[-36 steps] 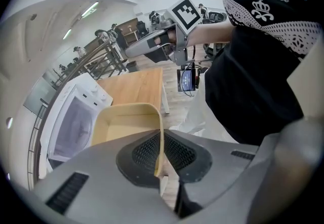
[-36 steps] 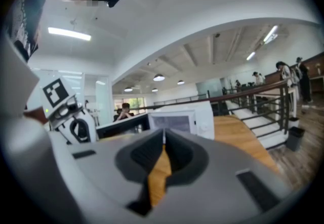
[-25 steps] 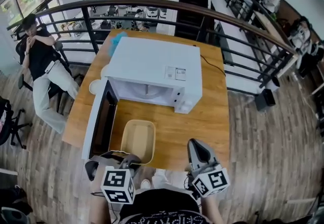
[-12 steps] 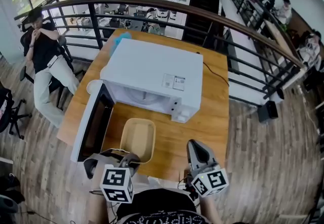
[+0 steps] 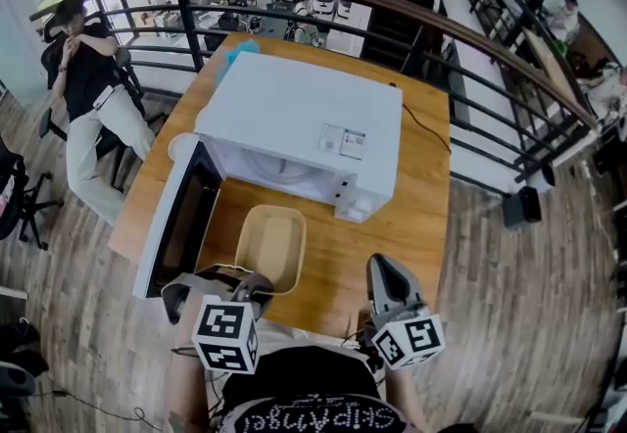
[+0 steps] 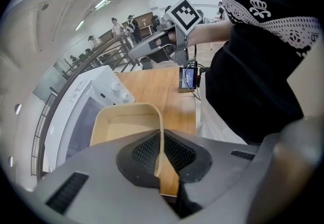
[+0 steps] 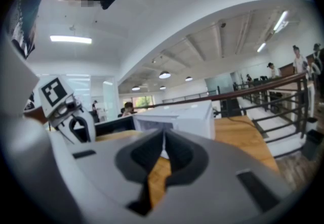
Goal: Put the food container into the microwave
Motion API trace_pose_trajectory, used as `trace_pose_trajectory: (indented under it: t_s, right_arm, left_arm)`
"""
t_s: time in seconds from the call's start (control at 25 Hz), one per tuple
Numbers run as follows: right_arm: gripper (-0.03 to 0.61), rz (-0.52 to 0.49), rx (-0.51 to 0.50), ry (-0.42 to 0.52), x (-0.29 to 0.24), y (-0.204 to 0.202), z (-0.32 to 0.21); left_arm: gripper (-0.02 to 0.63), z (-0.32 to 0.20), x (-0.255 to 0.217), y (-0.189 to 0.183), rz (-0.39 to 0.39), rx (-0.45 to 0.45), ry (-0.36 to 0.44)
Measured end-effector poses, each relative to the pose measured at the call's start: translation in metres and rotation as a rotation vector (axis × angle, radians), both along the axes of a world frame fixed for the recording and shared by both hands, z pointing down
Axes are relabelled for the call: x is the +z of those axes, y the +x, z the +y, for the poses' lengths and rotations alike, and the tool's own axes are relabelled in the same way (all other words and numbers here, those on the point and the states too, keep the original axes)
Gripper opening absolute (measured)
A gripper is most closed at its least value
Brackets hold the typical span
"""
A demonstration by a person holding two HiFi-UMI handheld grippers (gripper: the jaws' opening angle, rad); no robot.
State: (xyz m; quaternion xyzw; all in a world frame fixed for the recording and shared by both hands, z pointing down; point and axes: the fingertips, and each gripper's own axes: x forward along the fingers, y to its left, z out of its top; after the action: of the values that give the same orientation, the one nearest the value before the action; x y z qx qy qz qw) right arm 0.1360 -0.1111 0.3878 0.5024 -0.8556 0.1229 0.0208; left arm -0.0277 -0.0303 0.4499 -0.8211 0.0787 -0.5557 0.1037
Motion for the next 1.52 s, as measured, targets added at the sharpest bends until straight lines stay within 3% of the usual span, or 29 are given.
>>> trace_pose_trajectory:
  t_s: [0.6, 1.52]
  right_arm:
    - [0.035, 0.004, 0.074, -0.016, -0.011, -0.013, -0.01]
    - [0.035, 0.021, 0.144, -0.027, -0.009, -0.001, -0.008]
  left_arm:
    - [0.046, -0.024, 0.003, -0.026, -0.033, 0.033, -0.004]
    - [0.046, -0.076, 0.021, -0.025, -0.036, 0.091, 0.021]
